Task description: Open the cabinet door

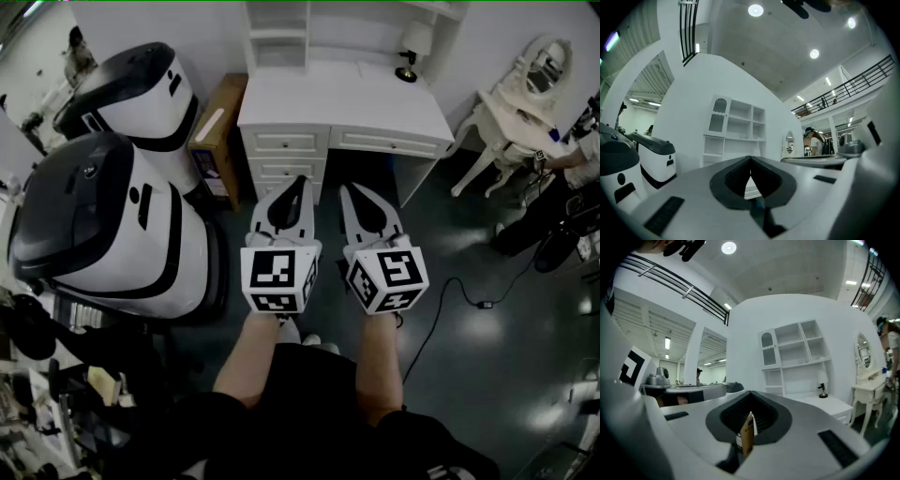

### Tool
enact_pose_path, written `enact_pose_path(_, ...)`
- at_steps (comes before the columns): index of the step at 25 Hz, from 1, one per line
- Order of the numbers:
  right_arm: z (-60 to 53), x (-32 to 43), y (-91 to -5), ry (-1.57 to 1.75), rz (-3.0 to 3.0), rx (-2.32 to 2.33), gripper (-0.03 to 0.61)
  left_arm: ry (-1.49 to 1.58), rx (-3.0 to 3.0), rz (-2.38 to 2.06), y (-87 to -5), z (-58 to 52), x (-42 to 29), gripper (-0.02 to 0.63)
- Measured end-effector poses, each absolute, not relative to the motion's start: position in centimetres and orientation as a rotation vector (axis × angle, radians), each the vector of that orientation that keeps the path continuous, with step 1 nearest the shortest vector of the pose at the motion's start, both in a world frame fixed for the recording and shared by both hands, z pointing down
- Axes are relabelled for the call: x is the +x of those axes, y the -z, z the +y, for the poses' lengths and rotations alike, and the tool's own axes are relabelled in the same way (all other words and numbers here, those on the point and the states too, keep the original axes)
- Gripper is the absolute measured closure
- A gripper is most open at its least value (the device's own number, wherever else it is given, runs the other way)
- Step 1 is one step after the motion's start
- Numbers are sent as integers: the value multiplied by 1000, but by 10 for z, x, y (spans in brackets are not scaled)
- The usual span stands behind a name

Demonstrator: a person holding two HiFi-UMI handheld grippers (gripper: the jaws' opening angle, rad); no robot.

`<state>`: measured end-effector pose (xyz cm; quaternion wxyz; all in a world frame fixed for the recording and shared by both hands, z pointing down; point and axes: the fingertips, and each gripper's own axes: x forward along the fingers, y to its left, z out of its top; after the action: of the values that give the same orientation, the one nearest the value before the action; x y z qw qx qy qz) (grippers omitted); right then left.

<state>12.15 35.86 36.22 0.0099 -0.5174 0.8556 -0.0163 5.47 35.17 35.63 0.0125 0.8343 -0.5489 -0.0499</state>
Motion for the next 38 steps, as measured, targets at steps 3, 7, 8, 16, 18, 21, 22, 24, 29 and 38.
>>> enact_pose_path(3, 349, 116, -365, 65, 2653, -1631, 558, 153, 2592, -1731, -362, 343, 43, 601)
enact_pose_path(7, 337, 102, -364, 77, 2616, -1594, 558, 155, 2574, -1740, -367, 332, 26, 601)
enact_pose_path(8, 333, 98, -365, 76, 2620, -1592, 558, 155, 2568, -1743, -368, 328, 20, 601)
enact_pose_path(16, 269, 57, -364, 120, 2638, -1594, 558, 192, 2530, -1763, -358, 267, -30, 601)
enact_pose_path(18, 250, 41, -365, 131, 2650, -1584, 558, 195, 2513, -1782, -356, 248, -48, 601)
enact_pose_path(21, 223, 11, -367, 129, 2686, -1559, 558, 187, 2491, -1806, -356, 218, -76, 600)
enact_pose_path(22, 215, 2, -367, 123, 2694, -1555, 558, 178, 2492, -1799, -357, 209, -81, 601)
enact_pose_path(24, 200, -8, -367, 113, 2696, -1565, 558, 168, 2504, -1764, -358, 191, -87, 600)
enact_pose_path(29, 169, -1, -368, 108, 2648, -1674, 558, 185, 2533, -1681, -362, 161, -89, 601)
enact_pose_path(38, 138, -11, -371, 73, 2664, -1738, 558, 255, 2559, -1613, -357, 130, -100, 601)
